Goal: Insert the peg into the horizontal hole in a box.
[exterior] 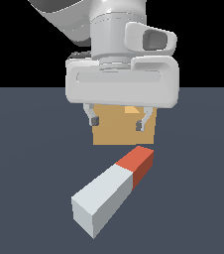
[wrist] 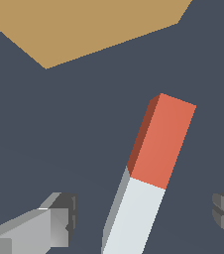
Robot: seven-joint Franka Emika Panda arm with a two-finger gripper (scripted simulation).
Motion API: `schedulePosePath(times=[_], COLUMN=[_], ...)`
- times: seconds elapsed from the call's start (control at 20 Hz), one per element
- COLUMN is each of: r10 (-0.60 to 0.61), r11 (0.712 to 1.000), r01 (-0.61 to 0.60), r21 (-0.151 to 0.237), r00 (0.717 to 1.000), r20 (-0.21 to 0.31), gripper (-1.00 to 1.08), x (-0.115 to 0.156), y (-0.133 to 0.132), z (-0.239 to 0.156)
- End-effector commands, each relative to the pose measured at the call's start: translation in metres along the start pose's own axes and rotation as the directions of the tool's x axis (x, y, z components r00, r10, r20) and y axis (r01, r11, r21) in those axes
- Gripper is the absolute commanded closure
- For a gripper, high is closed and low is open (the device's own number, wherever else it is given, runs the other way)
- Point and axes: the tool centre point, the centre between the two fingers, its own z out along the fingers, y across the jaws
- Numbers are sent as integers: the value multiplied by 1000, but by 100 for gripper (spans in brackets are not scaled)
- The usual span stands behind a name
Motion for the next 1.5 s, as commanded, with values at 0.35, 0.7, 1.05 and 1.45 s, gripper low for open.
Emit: schedulePosePath(times=[0.35, 0.7, 1.05, 1.45], r10=[278, 338, 334, 338], r11=[961, 941, 943, 941], r01=[-278, -338, -334, -338], r21=[-4, -3, -3, -3], r00=[961, 941, 943, 941], r20=[-9, -13, -12, -13], gripper=[-92, -92, -92, -92], x=[-56, -68, -68, -67], y=[7, 6, 5, 5], z=[45, 56, 69, 104])
